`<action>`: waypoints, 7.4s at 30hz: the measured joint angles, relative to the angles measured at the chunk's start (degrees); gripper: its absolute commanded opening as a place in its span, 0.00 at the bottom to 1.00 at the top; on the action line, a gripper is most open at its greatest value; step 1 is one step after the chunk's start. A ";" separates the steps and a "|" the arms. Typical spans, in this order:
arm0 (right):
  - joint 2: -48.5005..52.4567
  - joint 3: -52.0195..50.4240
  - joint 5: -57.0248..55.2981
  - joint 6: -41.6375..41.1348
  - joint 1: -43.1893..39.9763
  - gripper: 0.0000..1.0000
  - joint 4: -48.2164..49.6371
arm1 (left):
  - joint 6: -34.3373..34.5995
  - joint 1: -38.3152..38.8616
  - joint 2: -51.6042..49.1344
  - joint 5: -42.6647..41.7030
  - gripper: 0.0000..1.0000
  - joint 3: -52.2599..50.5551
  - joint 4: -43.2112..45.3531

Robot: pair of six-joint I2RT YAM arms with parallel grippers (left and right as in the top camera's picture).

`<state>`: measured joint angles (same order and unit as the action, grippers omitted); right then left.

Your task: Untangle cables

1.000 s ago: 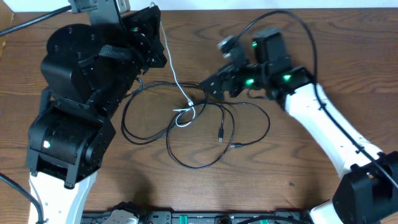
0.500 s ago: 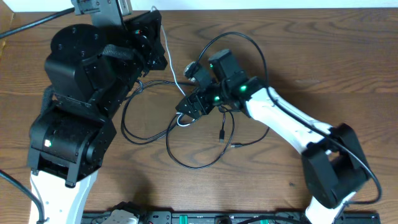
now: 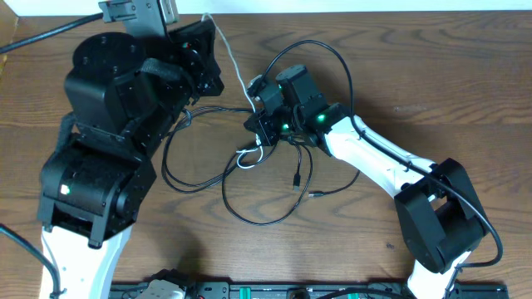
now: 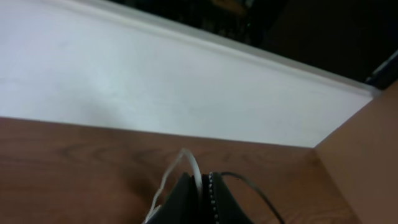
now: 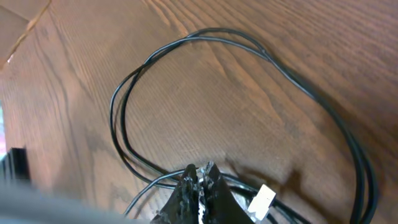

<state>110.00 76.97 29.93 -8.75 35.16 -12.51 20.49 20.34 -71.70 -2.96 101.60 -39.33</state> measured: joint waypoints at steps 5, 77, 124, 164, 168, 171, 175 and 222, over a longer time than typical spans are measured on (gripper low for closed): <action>-1.05 1.46 1.44 -1.68 -1.46 0.01 -8.37 | 0.00 -1.01 -1.92 0.35 0.08 0.00 -3.80; -11.41 23.37 -8.37 -3.17 -14.36 0.63 -40.46 | 2.25 -3.61 -21.18 -13.88 0.36 -40.85 3.32; -11.02 23.37 -8.94 -3.17 -14.36 0.64 -40.85 | 8.68 1.05 -32.52 -13.03 0.25 -41.05 12.92; -7.85 23.37 -5.03 -3.19 -12.04 0.63 -39.12 | 7.54 1.05 -2.12 -26.32 0.07 -36.41 25.83; -7.85 23.37 -3.43 -3.19 -12.04 0.61 -40.57 | 7.56 1.05 -2.12 -24.48 0.07 -36.41 25.86; -7.85 23.37 -1.84 -3.19 -12.02 0.60 -41.22 | 7.54 1.05 -2.12 -23.34 0.07 -36.41 25.83; -7.72 23.37 -0.66 -3.23 -11.19 0.51 -41.40 | 7.54 1.05 -2.12 -22.56 0.07 -36.41 25.83; 21.73 22.77 0.57 -12.02 -11.32 0.72 -34.88 | 11.80 -12.85 12.76 -19.26 0.08 -21.73 42.27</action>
<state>131.72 99.74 30.50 -20.78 23.83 -47.40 32.29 7.49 -58.94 -22.22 79.88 2.94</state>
